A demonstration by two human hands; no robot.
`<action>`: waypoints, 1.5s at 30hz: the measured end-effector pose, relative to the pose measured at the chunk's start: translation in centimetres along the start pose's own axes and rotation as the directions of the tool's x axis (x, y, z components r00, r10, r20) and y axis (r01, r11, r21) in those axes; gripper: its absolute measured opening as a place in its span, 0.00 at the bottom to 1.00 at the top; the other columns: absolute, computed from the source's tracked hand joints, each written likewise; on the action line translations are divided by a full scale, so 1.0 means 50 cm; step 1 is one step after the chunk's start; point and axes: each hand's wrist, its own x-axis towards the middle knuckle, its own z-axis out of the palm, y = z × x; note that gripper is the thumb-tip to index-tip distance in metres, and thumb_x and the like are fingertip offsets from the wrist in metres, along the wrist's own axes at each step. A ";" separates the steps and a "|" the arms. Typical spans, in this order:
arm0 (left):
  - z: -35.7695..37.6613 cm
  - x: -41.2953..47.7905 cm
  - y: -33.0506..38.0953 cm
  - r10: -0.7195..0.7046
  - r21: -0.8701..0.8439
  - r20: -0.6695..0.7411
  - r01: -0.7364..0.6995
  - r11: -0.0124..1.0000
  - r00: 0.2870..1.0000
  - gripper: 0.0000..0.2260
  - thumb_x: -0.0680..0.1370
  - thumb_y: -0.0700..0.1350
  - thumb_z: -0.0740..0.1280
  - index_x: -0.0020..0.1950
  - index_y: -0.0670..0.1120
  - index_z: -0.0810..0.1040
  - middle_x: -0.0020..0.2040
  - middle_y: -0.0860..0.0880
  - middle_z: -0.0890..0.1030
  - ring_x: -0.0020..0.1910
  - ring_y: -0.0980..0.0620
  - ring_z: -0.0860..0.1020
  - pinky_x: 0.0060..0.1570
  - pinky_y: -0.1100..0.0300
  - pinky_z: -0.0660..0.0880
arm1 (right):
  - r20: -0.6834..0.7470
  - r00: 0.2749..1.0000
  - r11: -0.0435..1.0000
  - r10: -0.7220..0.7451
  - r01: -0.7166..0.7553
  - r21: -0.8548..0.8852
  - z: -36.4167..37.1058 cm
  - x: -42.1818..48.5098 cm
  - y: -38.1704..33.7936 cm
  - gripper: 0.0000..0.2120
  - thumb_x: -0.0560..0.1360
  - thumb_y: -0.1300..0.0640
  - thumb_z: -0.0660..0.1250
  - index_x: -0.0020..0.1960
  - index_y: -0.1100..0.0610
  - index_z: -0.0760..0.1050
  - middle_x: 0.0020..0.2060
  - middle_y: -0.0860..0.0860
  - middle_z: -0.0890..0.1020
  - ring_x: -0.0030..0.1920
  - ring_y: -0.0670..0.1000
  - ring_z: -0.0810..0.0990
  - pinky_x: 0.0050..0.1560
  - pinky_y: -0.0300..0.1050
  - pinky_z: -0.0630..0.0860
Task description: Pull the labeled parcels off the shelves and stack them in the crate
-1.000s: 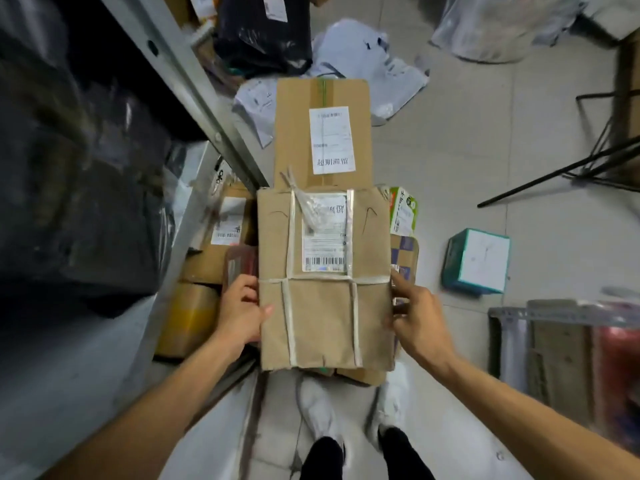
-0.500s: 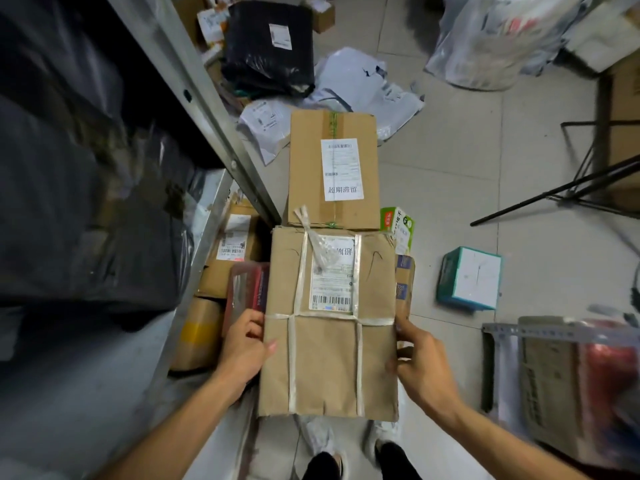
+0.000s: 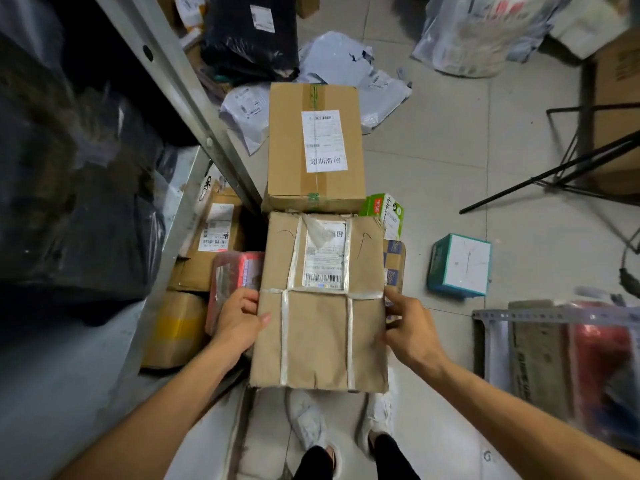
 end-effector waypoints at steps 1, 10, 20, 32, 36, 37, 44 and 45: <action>0.005 0.007 -0.002 -0.005 -0.001 -0.005 0.005 1.000 1.000 0.11 0.74 0.32 0.70 0.51 0.45 0.74 0.48 0.43 0.79 0.50 0.44 0.79 0.53 0.42 0.78 | 0.005 1.000 1.000 0.006 -0.006 -0.009 0.001 0.009 0.004 0.37 0.66 0.76 0.60 0.66 0.44 0.74 0.51 0.42 0.80 0.47 0.44 0.78 0.39 0.29 0.74; 0.063 0.022 -0.041 0.013 0.026 0.017 -0.013 1.000 1.000 0.12 0.73 0.31 0.70 0.46 0.46 0.73 0.44 0.43 0.78 0.46 0.43 0.79 0.51 0.43 0.78 | 0.025 0.997 0.995 0.074 -0.073 -0.063 -0.010 0.026 0.048 0.35 0.70 0.75 0.62 0.71 0.48 0.69 0.56 0.48 0.78 0.54 0.50 0.76 0.52 0.44 0.77; 0.086 0.042 -0.066 0.061 0.081 -0.002 -0.061 0.995 0.998 0.09 0.75 0.35 0.70 0.52 0.43 0.73 0.45 0.46 0.78 0.44 0.48 0.78 0.43 0.55 0.77 | -0.143 0.988 0.955 0.065 -0.103 -0.277 0.022 0.051 0.079 0.14 0.75 0.66 0.63 0.58 0.56 0.79 0.49 0.55 0.82 0.46 0.56 0.78 0.45 0.44 0.73; 0.085 0.047 -0.064 0.054 0.083 -0.037 -0.051 0.995 0.998 0.13 0.73 0.39 0.73 0.57 0.42 0.77 0.49 0.43 0.80 0.47 0.45 0.81 0.52 0.46 0.80 | -0.161 0.982 0.953 0.104 -0.145 -0.266 0.032 0.064 0.094 0.11 0.76 0.62 0.65 0.57 0.57 0.77 0.51 0.55 0.82 0.49 0.57 0.80 0.53 0.53 0.80; 0.087 0.043 -0.059 0.062 0.101 -0.038 -0.058 0.993 0.997 0.15 0.74 0.39 0.72 0.58 0.42 0.76 0.49 0.43 0.80 0.47 0.46 0.80 0.52 0.49 0.79 | -0.144 0.982 0.951 0.121 -0.156 -0.266 0.031 0.060 0.088 0.13 0.76 0.63 0.65 0.60 0.57 0.76 0.53 0.55 0.81 0.51 0.58 0.80 0.56 0.55 0.79; 0.087 0.041 -0.058 0.063 0.114 -0.038 -0.058 0.992 0.997 0.15 0.74 0.39 0.72 0.59 0.43 0.75 0.50 0.44 0.80 0.47 0.47 0.80 0.51 0.51 0.79 | -0.138 0.982 0.950 0.129 -0.162 -0.268 0.030 0.058 0.085 0.13 0.76 0.62 0.65 0.60 0.57 0.75 0.54 0.55 0.81 0.52 0.58 0.80 0.57 0.55 0.79; 0.058 -0.003 0.001 0.156 0.270 0.022 -0.156 0.950 0.987 0.20 0.72 0.42 0.73 0.63 0.45 0.72 0.56 0.45 0.78 0.53 0.47 0.77 0.55 0.52 0.75 | -0.086 0.992 0.900 0.092 -0.120 -0.420 -0.014 0.040 0.018 0.19 0.76 0.55 0.67 0.65 0.58 0.71 0.58 0.57 0.77 0.56 0.57 0.78 0.58 0.55 0.77; 0.048 -0.019 0.022 0.185 0.309 0.039 -0.188 0.932 0.982 0.20 0.73 0.43 0.73 0.63 0.45 0.73 0.56 0.46 0.78 0.54 0.48 0.76 0.54 0.54 0.74 | -0.058 0.996 0.884 0.071 -0.090 -0.459 -0.029 0.035 -0.007 0.21 0.76 0.54 0.68 0.67 0.59 0.70 0.61 0.57 0.76 0.58 0.57 0.77 0.59 0.54 0.77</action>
